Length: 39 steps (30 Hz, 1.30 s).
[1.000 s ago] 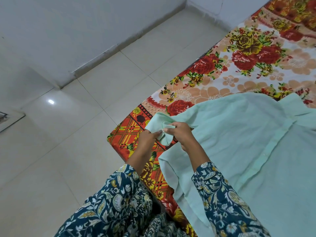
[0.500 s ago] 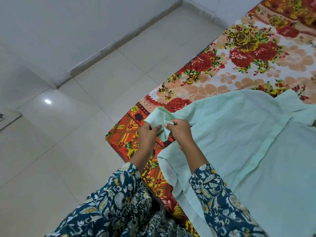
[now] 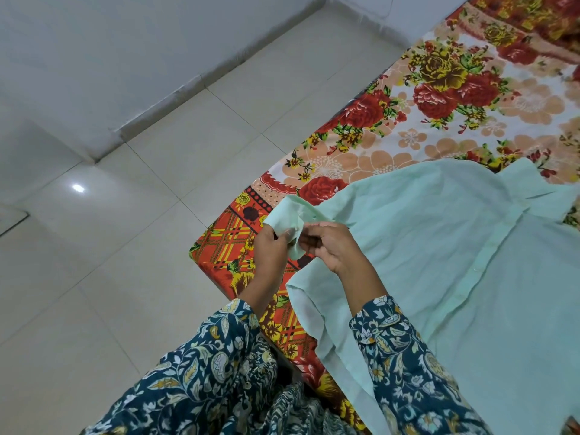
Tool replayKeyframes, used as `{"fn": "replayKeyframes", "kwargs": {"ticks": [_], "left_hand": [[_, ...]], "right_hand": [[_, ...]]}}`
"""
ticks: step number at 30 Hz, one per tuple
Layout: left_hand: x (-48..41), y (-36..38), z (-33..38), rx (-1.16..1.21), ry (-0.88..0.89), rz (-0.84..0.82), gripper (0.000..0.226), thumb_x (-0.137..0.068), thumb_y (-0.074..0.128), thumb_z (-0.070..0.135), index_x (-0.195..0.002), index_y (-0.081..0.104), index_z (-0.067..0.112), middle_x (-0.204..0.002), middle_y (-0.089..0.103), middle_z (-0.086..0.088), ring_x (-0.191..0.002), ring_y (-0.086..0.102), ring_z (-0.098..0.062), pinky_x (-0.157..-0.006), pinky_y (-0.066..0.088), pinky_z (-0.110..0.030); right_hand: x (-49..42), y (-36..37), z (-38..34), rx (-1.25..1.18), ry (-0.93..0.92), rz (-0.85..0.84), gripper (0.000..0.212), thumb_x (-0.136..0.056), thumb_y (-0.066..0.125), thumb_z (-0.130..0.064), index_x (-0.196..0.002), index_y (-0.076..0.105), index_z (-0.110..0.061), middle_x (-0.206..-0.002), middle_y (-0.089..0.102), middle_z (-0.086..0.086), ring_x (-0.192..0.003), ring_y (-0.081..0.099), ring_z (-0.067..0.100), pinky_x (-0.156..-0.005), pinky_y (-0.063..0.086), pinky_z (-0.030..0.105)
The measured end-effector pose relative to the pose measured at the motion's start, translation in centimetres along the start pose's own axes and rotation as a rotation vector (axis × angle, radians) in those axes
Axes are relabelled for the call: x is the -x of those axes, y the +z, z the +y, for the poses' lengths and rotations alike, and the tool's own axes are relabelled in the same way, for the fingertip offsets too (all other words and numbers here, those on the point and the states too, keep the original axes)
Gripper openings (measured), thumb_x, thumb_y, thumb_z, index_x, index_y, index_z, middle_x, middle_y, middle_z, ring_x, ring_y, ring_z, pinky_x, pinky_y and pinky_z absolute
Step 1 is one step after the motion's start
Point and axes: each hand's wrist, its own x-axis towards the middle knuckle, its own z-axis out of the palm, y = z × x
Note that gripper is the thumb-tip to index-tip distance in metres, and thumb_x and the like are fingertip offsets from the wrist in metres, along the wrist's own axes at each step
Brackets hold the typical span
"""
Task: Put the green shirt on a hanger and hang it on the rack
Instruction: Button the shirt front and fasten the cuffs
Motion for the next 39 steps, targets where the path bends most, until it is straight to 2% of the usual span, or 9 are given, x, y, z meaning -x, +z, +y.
{"fn": "replayKeyframes", "kwargs": {"ticks": [5, 7, 10, 14, 20, 25, 30, 33, 39], "left_hand": [[-0.7, -0.3, -0.1, -0.052, -0.083, -0.049, 0.012, -0.091, 0.045, -0.001, -0.085, 0.055, 0.005, -0.08, 0.057, -0.013, -0.065, 0.051, -0.022, -0.055, 0.041, -0.028], [-1.0, -0.7, 0.3, 0.042, -0.177, -0.081, 0.019, -0.094, 0.053, 0.017, -0.081, 0.056, 0.004, -0.075, 0.055, -0.011, -0.062, 0.051, -0.021, -0.058, 0.044, -0.031], [-1.6, -1.2, 0.9, 0.127, -0.271, -0.184, 0.041, -0.088, 0.061, 0.036, -0.101, 0.062, -0.003, -0.084, 0.061, -0.014, -0.07, 0.059, -0.026, -0.065, 0.051, -0.035], [-2.5, -1.2, 1.0, 0.013, -0.241, -0.135, 0.022, -0.084, 0.068, 0.014, -0.092, 0.054, 0.0, -0.079, 0.058, -0.012, -0.055, 0.052, -0.02, -0.053, 0.045, -0.027], [-2.4, -1.8, 0.7, 0.038, -0.115, -0.208, 0.013, -0.09, 0.058, 0.009, -0.077, 0.057, 0.01, -0.07, 0.057, -0.006, -0.059, 0.053, -0.018, -0.055, 0.042, -0.028], [-2.3, -2.2, 0.1, 0.306, -0.178, -0.306, 0.013, -0.091, 0.057, 0.01, -0.1, 0.055, 0.001, -0.077, 0.058, -0.006, -0.062, 0.056, -0.013, -0.051, 0.049, -0.02], [-2.8, -2.0, 0.3, 0.122, -0.149, -0.179, 0.005, -0.087, 0.061, 0.006, -0.091, 0.059, 0.002, -0.078, 0.063, -0.007, -0.062, 0.06, -0.017, -0.049, 0.046, -0.022], [-3.3, -1.5, 0.1, -0.071, -0.137, -0.112, 0.024, -0.087, 0.063, 0.012, -0.101, 0.056, -0.006, -0.095, 0.065, -0.02, -0.081, 0.064, -0.03, -0.065, 0.048, -0.033], [-2.8, -0.8, -0.1, -0.203, -0.106, -0.06, 0.029, -0.091, 0.057, 0.017, -0.068, 0.04, 0.012, -0.076, 0.05, -0.014, -0.073, 0.051, -0.023, -0.063, 0.039, -0.034]], "right_hand": [[-0.3, 0.4, 0.1, 0.314, -0.111, 0.042, 0.02, -0.08, 0.066, 0.006, -0.066, 0.058, -0.007, -0.064, 0.058, 0.005, -0.052, 0.053, 0.011, -0.049, 0.051, 0.014], [-0.7, 0.7, 0.1, 0.44, -0.172, 0.067, 0.02, -0.08, 0.066, 0.004, -0.065, 0.059, -0.009, -0.064, 0.058, 0.005, -0.056, 0.054, 0.014, -0.055, 0.051, 0.019], [-1.1, 1.0, 0.2, 0.558, -0.237, 0.107, 0.021, -0.08, 0.065, -0.001, -0.063, 0.059, -0.012, -0.066, 0.06, 0.006, -0.069, 0.058, 0.023, -0.075, 0.056, 0.038], [-0.9, 1.0, 0.4, 0.566, -0.282, 0.117, 0.021, -0.081, 0.064, -0.003, -0.064, 0.06, -0.015, -0.069, 0.061, 0.004, -0.07, 0.058, 0.019, -0.078, 0.054, 0.039], [-0.7, 0.9, 0.4, 0.394, -0.293, 0.056, 0.006, -0.082, 0.064, 0.001, -0.079, 0.063, -0.005, -0.07, 0.061, 0.003, -0.063, 0.057, 0.011, -0.06, 0.051, 0.015], [-0.9, 0.7, 0.0, 0.297, -0.24, 0.044, 0.013, -0.082, 0.064, 0.002, -0.074, 0.061, -0.008, -0.069, 0.059, 0.005, -0.061, 0.053, 0.012, -0.055, 0.05, 0.012], [-0.8, 0.8, 0.0, 0.384, -0.268, 0.01, 0.013, -0.083, 0.061, 0.005, -0.077, 0.063, -0.006, -0.068, 0.06, 0.005, -0.06, 0.056, 0.011, -0.056, 0.05, 0.01], [-0.9, 0.9, 0.2, 0.427, -0.304, 0.058, 0.017, -0.083, 0.058, 0.007, -0.076, 0.063, -0.007, -0.068, 0.06, 0.003, -0.062, 0.056, 0.012, -0.063, 0.052, 0.016], [-0.7, 1.1, 0.4, 0.512, -0.318, 0.071, 0.01, -0.083, 0.064, -0.005, -0.092, 0.064, -0.001, -0.08, 0.062, 0.008, -0.077, 0.058, 0.02, -0.081, 0.054, 0.038]]}}
